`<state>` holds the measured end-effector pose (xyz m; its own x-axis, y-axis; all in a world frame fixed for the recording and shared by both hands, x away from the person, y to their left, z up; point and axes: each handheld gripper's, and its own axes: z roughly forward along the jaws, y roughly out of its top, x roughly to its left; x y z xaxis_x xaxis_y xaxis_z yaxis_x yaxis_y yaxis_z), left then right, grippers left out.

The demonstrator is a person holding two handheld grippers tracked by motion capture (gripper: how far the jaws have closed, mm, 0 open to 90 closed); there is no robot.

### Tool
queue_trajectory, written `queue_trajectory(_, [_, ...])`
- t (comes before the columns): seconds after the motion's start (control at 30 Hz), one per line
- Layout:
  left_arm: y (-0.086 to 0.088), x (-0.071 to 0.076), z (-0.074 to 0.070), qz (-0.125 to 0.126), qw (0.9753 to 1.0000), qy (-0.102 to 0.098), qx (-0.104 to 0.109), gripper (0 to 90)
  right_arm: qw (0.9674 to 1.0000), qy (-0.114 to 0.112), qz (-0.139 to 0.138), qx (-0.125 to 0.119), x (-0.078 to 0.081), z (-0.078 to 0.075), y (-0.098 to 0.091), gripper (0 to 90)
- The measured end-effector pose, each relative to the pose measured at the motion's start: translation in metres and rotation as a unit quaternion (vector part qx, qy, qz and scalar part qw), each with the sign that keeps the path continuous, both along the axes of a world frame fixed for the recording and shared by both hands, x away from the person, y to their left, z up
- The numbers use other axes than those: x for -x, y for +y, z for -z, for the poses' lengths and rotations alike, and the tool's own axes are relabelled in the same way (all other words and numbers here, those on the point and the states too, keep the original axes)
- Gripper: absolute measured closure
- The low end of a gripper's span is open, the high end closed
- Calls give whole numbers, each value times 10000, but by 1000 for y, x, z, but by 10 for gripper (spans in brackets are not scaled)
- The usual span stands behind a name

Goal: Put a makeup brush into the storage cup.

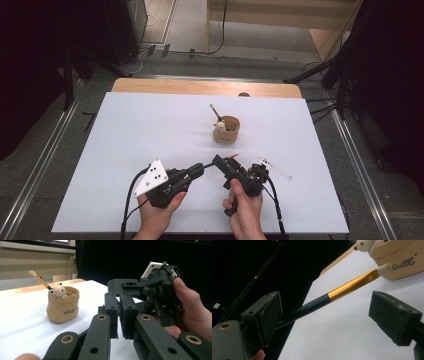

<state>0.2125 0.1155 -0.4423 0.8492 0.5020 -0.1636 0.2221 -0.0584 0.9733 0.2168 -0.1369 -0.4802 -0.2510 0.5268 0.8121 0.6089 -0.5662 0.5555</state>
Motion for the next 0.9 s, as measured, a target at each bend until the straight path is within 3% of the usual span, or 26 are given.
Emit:
queue_trajectory(0.1, [-1, 1, 1, 25, 10000, -9, -15, 868, 10000, 25, 9, -53, -1, 1, -2, 157])
queue_trajectory(0.3, [-3, 1, 1, 49, 10000, -6, -65, 867, 9997, 124, 61, -196, -1, 3, -6, 301])
queue_trajectory(0.43, [-4, 1, 3, 57, 9999, -18, -100, 867, 9996, 40, 8, -291, -2, 5, -9, 461])
queue_trajectory(0.5, [-4, 1, 3, 62, 9999, -33, -101, 867, 9988, -23, -96, -480, -2, 7, -10, 518])
queue_trajectory(0.57, [-6, -1, 5, 107, 9998, 16, -169, 867, 9964, -10, -242, -819, -3, 9, -12, 597])
queue_trajectory(0.63, [-9, -6, 8, 236, 9989, 234, -339, 858, 9938, -143, -301, -1065, -3, 10, -17, 714])
queue_trajectory(0.67, [-9, -7, 9, 228, 9988, 249, -354, 773, 9936, -254, -294, -1061, -3, 8, -20, 830])
queue_trajectory(0.7, [-8, -8, 10, 215, 9986, 316, -363, 635, 9953, -291, -178, -906, -1, 6, -23, 839])
queue_trajectory(0.77, [-7, -11, 10, 186, 9975, 490, -464, 374, 9951, -544, -88, -819, 0, 2, -30, 840])
queue_trajectory(0.83, [-5, -13, 9, 132, 9965, 629, -538, 122, 9957, -856, 76, -350, 1, -4, -35, 841])
queue_trajectory(0.9, [-1, -14, 9, 205, 9964, 608, -552, 0, 9946, -1015, 128, -154, 1, -8, -39, 841])
